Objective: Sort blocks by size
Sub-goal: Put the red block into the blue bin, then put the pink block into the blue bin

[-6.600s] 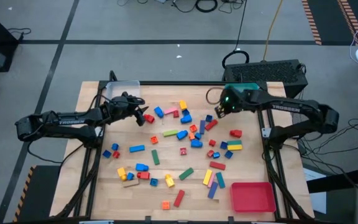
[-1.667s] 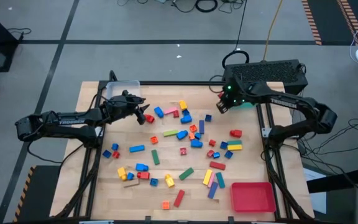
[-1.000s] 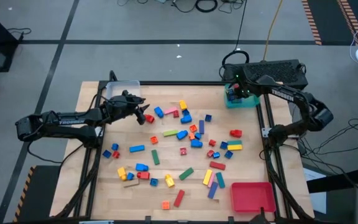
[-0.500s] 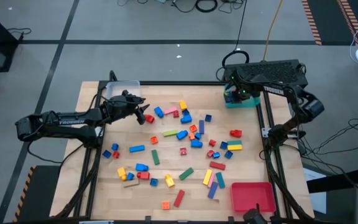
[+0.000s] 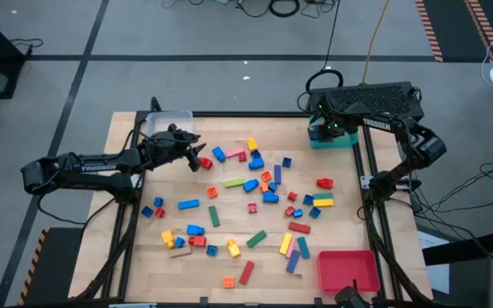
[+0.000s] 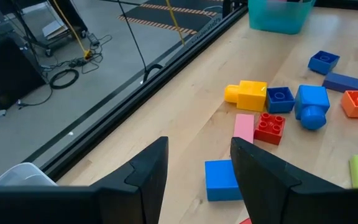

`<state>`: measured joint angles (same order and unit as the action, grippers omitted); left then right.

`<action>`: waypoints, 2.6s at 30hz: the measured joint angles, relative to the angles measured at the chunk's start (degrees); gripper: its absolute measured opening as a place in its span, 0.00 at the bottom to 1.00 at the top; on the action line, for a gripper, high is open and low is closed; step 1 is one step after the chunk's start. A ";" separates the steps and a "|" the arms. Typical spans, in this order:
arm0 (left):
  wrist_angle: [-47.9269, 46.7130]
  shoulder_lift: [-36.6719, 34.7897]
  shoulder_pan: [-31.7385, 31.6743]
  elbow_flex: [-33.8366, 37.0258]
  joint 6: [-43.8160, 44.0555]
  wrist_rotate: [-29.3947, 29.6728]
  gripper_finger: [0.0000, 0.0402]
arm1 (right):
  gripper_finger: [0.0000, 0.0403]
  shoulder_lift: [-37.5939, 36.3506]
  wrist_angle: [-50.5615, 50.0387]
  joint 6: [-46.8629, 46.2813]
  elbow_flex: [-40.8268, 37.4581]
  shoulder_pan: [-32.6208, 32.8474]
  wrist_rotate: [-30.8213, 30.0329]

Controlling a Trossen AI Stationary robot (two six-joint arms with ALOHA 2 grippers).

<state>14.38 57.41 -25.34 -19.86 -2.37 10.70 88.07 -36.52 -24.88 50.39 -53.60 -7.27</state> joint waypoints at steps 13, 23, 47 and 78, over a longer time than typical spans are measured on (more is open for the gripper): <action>-0.42 0.00 -0.02 0.01 0.00 0.00 0.44 | 0.35 -9.59 1.65 1.87 2.37 2.38 -0.28; -0.40 0.00 0.00 0.02 0.39 0.00 0.44 | 0.28 -15.12 3.74 1.72 2.49 16.29 0.11; 0.28 1.85 -0.02 0.00 3.12 -3.02 0.44 | 0.22 -2.85 15.22 -13.89 2.77 38.52 1.11; 8.13 26.32 0.00 -9.77 -6.12 -12.05 0.59 | 0.22 13.78 8.15 18.44 21.44 38.60 -4.76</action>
<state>22.51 83.73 -25.34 -29.62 -8.49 -1.35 101.85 -28.37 -6.43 71.83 -15.00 -12.03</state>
